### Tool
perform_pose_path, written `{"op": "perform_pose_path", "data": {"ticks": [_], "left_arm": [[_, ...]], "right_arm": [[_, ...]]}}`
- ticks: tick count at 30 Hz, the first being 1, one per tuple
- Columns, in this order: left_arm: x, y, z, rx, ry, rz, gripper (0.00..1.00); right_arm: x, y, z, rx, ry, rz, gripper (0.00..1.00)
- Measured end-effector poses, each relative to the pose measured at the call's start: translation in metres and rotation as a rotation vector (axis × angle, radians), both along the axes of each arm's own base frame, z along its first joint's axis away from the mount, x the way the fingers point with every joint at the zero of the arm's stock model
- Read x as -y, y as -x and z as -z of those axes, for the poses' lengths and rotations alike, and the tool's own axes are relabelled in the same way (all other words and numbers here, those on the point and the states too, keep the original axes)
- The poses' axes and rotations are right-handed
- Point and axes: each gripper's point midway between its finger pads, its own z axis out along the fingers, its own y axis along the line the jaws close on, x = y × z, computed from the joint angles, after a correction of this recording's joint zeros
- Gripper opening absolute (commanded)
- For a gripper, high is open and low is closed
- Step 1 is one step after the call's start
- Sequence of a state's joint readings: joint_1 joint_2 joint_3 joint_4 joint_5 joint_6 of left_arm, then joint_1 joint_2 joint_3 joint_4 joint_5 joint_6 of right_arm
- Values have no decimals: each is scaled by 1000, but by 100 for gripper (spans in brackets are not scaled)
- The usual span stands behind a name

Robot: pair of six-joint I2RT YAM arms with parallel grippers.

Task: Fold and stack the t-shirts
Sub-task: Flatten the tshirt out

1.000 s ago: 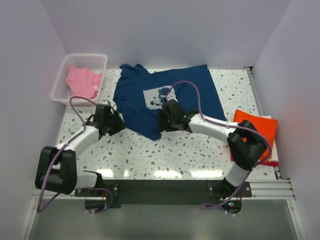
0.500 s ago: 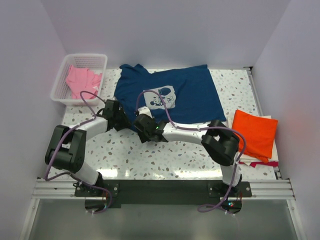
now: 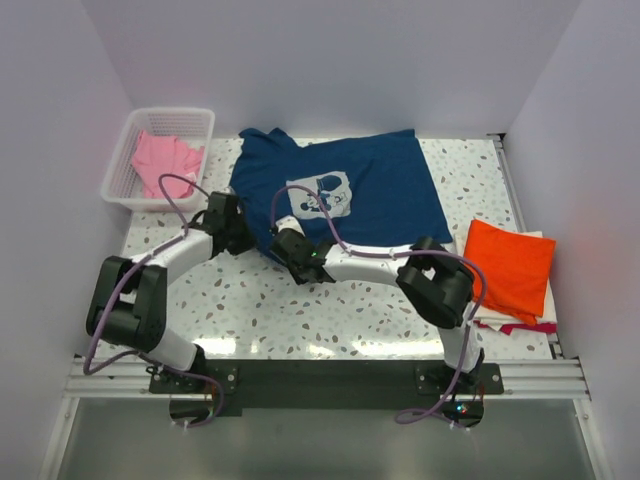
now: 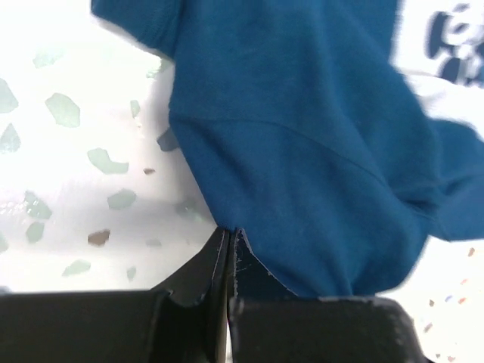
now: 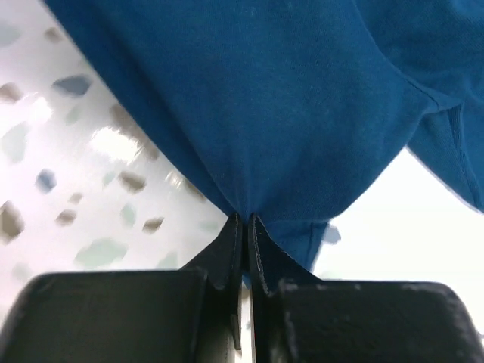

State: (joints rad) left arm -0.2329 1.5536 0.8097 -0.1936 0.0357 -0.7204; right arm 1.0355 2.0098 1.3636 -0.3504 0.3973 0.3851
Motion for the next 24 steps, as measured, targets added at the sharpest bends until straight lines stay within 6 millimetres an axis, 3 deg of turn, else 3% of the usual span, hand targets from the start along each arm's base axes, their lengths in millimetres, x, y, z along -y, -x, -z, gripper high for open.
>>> {"op": "perform_pose_path", "data": {"ticks": [3,8,9,11,12,13,16,18,20,24], "left_arm": [[3,1,-28,39,5,29,0],[5,-4,-86,148,11,76,1],[6,-5,-96,168,13,85,5],[8,-7,-110,193,20,100,31],[8,-10,-114,202,21,108,38],[9,-11,-115,204,23,114,49],[8,-14,-105,175,25,125,55],[9,-12,-96,149,31,129,55],[9,-6,-87,130,38,135,55],[8,17,-62,71,47,143,52]], "right_arm": [[1,8,-17,-31,-16,-42,0],[-5,22,-91,-62,-198,-129,0],[-5,22,-108,-67,-253,-144,2],[-1,17,-135,-77,-347,-154,15],[2,11,-141,-85,-379,-149,27],[5,5,-143,-96,-401,-136,32],[17,-14,-122,-151,-398,-84,42],[22,-21,-93,-205,-361,-43,46],[27,-17,-63,-260,-317,-16,47],[40,-2,-36,-320,-260,23,47]]}}
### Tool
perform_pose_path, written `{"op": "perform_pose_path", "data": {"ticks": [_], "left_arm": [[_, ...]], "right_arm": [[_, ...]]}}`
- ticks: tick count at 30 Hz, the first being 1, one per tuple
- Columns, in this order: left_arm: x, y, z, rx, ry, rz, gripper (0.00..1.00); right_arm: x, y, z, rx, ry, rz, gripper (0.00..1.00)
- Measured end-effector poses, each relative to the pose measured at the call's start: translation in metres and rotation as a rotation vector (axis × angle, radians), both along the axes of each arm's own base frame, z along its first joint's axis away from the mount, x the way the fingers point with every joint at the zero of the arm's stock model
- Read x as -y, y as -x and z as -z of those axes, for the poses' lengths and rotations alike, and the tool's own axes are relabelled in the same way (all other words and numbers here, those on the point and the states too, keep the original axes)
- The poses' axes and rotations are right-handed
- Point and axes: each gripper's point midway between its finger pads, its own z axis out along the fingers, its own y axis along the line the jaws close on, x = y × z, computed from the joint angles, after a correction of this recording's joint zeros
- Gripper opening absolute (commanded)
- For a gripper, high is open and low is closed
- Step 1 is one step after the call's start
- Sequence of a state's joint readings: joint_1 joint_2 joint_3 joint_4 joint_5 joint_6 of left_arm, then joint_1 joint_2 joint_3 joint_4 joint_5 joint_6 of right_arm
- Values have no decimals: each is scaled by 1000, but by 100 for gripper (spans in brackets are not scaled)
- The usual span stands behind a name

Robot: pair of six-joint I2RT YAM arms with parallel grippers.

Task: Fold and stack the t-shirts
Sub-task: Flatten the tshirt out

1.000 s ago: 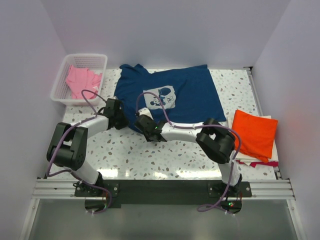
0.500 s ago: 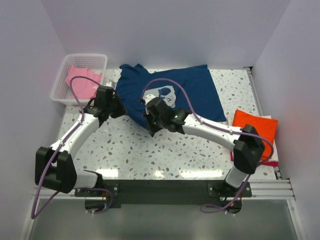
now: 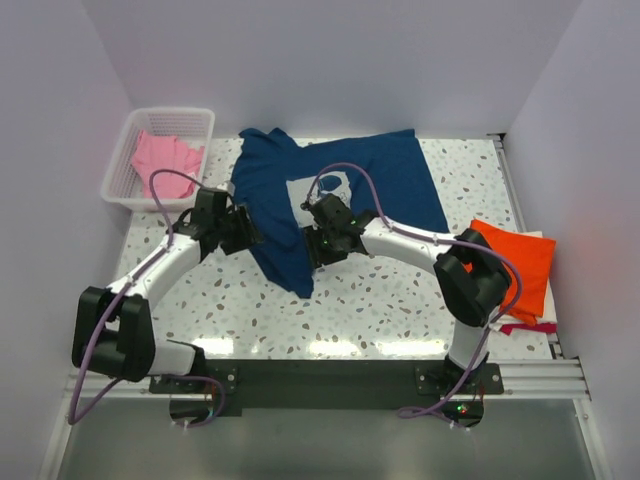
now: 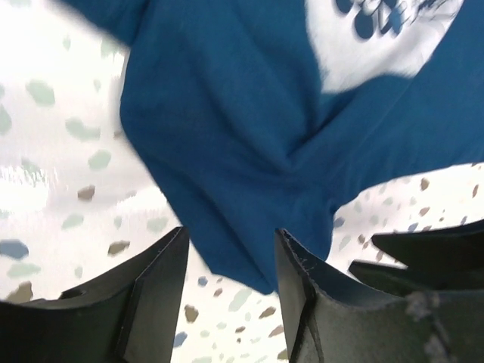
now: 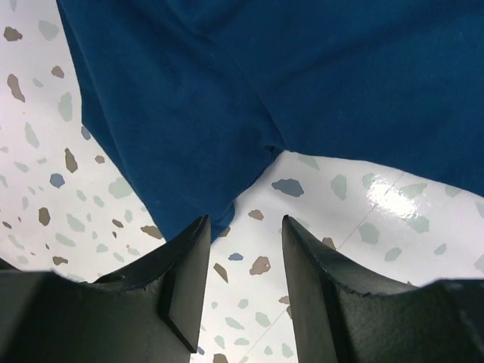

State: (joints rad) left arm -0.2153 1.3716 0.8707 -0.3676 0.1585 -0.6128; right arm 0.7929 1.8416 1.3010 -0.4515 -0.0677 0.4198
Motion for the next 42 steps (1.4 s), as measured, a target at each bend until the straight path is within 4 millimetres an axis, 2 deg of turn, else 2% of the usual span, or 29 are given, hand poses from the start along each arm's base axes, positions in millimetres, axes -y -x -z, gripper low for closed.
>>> {"op": "perform_pose_path", "data": {"ticks": [4,6,8,11,14,17,24,27,32,34,37,38,41,42], "left_arm": [[-4,29,20,-45,9,-12,43],[-5,43,26,-52,17,-17,38],[-4,53,31,-53,29,-17,38],[2,68,42,-59,51,-6,40],[8,79,54,-88,62,9,43],[20,83,57,-95,70,37,45],[40,87,70,-121,48,55,46],[43,89,79,-144,23,43,45],[50,80,79,-127,4,24,42],[53,76,79,-119,-1,14,39],[54,73,81,-110,-19,7,26],[54,72,82,-110,-21,5,16],[53,70,84,-110,-40,-1,0],[52,69,84,-109,-50,-6,0]], "right_arm": [[2,0,-3,24,0,20,45],[6,3,-9,52,7,27,44],[6,6,-19,94,12,26,44],[-13,22,-33,160,3,-26,41],[-33,43,-34,175,-8,-89,40],[-35,46,-30,180,7,-93,40],[-21,27,-31,226,47,-21,39],[-17,23,-37,250,50,-3,39],[-11,21,-56,289,29,19,39],[-9,21,-65,303,15,25,39],[-5,20,-73,316,1,35,38],[-5,20,-74,318,-2,36,38],[-3,20,-76,320,-6,40,38],[-2,21,-76,319,-5,42,38]]}}
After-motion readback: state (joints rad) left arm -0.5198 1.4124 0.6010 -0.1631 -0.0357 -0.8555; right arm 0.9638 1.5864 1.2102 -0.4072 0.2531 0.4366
